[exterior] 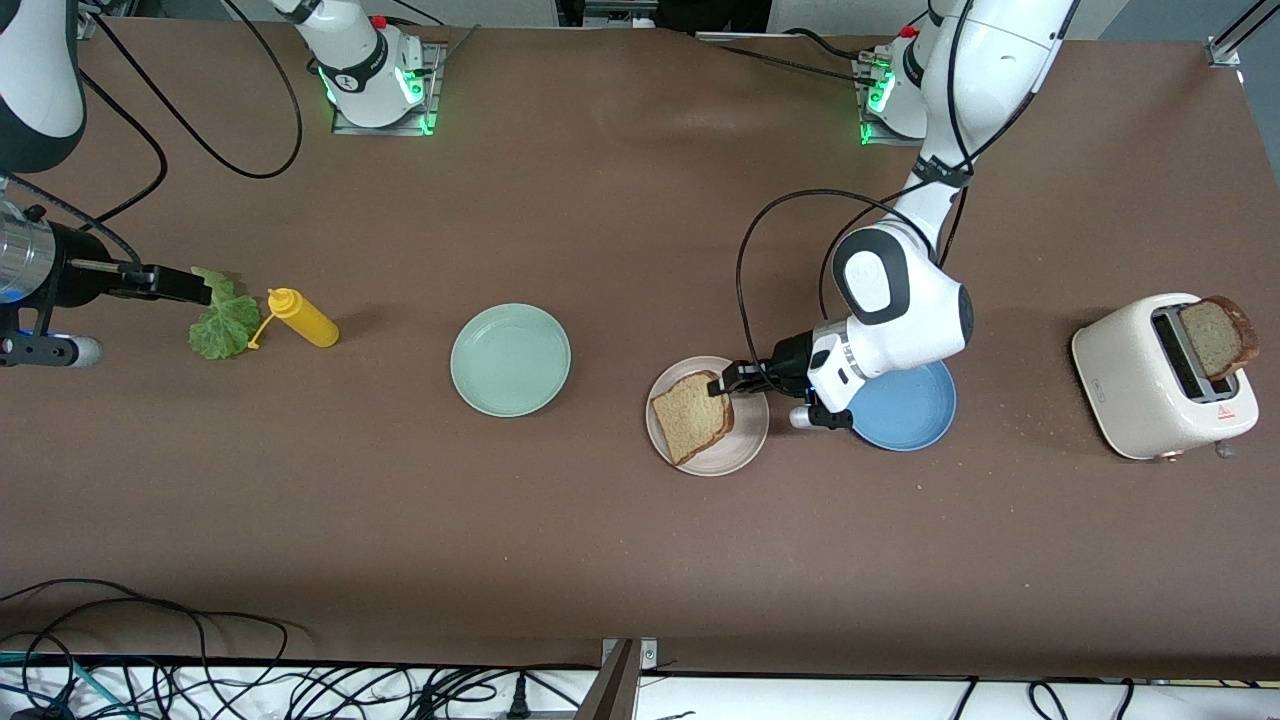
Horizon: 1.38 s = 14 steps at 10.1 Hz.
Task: Make sandwich on beige plate with both arms
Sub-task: 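Release the bread and raise the left gripper while the right gripper reaches lettuce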
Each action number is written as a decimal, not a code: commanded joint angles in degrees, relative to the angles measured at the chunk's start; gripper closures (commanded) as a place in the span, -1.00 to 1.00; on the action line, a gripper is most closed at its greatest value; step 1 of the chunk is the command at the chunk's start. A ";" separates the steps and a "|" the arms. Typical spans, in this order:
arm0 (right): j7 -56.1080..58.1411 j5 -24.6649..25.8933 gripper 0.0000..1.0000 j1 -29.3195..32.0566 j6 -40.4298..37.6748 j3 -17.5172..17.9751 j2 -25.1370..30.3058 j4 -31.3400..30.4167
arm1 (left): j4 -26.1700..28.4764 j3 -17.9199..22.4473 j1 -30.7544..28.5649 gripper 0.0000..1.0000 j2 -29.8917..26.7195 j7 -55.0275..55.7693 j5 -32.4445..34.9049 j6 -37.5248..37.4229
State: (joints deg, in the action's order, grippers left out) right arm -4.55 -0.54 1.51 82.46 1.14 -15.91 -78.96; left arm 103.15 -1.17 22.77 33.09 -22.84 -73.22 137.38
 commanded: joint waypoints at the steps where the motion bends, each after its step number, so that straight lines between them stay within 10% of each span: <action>1: 0.50 0.28 -1.00 1.38 -0.54 0.09 -0.35 0.30 | 0.21 0.29 0.08 0.00 1.19 -2.03 -1.57 0.61; 2: 2.16 0.80 -1.00 2.17 -0.72 0.09 -0.61 0.12 | 0.55 0.38 0.08 -0.99 1.10 -1.94 -0.53 0.70; 9: 16.65 9.51 -1.00 7.45 4.10 -0.17 -2.81 -9.35 | 5.11 6.44 -0.89 -1.00 -4.41 1.39 25.88 -0.44; 14: 32.83 8.90 -1.00 7.71 21.14 -6.67 -2.20 -25.34 | 16.52 11.71 -4.49 -1.00 -17.93 3.68 47.35 -3.87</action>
State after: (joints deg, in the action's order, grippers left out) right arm 24.36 8.04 8.95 99.93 -4.44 -20.11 -98.90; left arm 112.98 10.08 19.15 21.72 -19.91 -29.87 133.62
